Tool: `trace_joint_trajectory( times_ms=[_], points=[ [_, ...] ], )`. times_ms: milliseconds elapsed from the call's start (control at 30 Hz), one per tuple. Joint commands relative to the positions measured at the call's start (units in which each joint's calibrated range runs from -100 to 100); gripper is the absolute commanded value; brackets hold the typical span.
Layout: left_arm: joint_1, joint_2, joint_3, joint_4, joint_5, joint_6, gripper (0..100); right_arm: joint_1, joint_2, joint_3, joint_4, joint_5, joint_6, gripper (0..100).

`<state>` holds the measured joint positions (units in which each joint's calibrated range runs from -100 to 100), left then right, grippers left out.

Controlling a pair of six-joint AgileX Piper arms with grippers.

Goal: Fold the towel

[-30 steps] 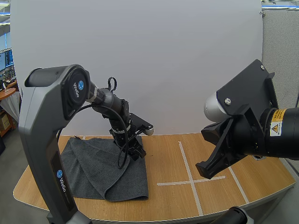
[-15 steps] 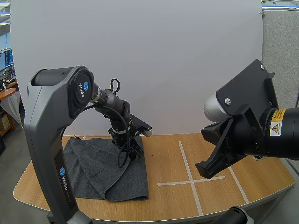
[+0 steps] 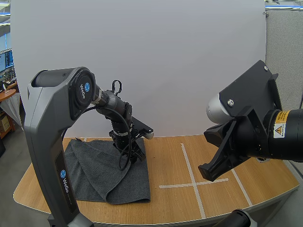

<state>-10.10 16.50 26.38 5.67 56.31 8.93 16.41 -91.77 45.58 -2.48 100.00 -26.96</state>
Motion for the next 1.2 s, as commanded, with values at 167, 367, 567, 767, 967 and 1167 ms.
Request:
trace_joint_trajectory(
  times_ms=[167, 367, 567, 767, 967, 1167],
  points=[
    [-0.13, 2.1, -0.4, -1.6, -0.9, 1.0, 75, -0.2, -0.4, 0.1, -0.2, 0.0, 0.1, 0],
    [-0.13, 2.0, -0.7, -1.6, -0.8, 0.9, 72, -0.2, -0.4, 0.1, -0.2, 0.0, 0.1, 0],
    [-0.13, 1.9, -0.7, -1.6, 0.5, 0.5, 6, -0.2, -0.4, 0.1, -0.2, 0.0, 0.1, 0],
    [0.03, -0.8, -0.7, -1.6, 2.4, 0.5, 0, -0.2, -0.4, 0.1, -0.2, 0.0, 0.1, 0],
    [1.85, -5.3, -0.7, -1.6, 10.1, -0.4, 0, -0.2, -0.4, 0.1, -0.2, 0.0, 0.1, 0],
    [5.56, -8.8, 3.0, -1.6, 12.0, 0.2, 0, -0.2, -0.4, 0.1, -0.2, 0.0, 0.1, 0]
  ],
)
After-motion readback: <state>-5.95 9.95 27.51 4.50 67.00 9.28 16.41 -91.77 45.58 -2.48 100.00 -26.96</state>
